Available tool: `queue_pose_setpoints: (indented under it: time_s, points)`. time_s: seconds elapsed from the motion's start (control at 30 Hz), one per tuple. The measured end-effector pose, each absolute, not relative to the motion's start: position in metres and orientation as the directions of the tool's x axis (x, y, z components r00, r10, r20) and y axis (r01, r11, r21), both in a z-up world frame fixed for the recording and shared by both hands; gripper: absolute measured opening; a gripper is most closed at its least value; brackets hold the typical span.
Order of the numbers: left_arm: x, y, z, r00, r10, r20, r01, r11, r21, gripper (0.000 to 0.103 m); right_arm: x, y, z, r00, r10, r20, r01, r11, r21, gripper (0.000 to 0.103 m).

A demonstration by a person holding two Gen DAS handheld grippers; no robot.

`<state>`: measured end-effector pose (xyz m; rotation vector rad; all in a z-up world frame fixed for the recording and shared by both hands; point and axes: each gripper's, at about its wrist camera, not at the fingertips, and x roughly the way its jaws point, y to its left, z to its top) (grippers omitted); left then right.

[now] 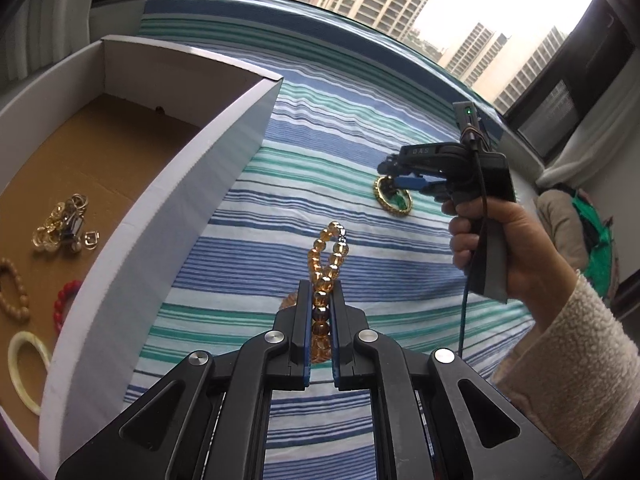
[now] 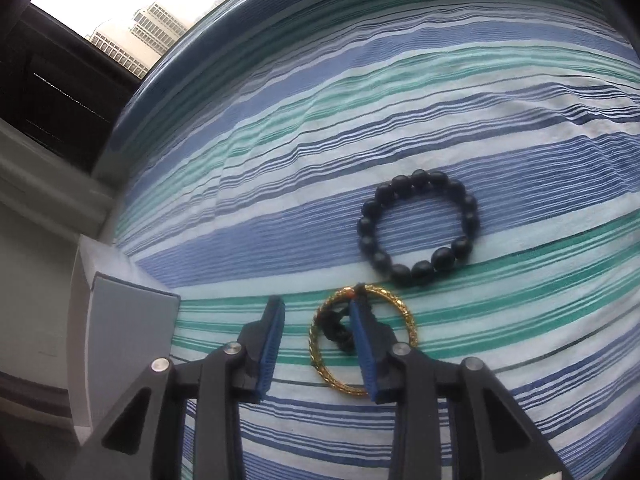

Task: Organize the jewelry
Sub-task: 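Hold the amber bracelet in the left tool while the right tool grasps the green jade pendant, then carry the amber bracelet and jade pendant into the white box and release both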

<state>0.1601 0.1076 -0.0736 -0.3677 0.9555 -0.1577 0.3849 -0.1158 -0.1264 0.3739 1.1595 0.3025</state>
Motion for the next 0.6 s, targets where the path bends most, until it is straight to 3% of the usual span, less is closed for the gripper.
queue_pose_setpoints:
  time_s: [0.1,0.17,0.6]
  points:
    - [0.158,0.111,-0.075,0.569,-0.297,-0.767,-0.034,0.923,-0.383,0.005,0.384,-0.097,-0.136,0.378,0.326,-0.867,-0.044,0.941,0.335,0.028]
    - [0.154,0.112,-0.072,0.574,-0.301,-0.761,-0.030,0.922,-0.387,0.005,0.379,-0.096,-0.134,0.404,0.292,-0.867,-0.033,0.952,0.305,0.008]
    - [0.126,0.131,-0.012,0.640,-0.353,-0.682,-0.021,0.880,-0.475,0.005,0.320,-0.117,-0.017,0.528,0.411,-0.743,-0.279,0.910,0.305,0.008]
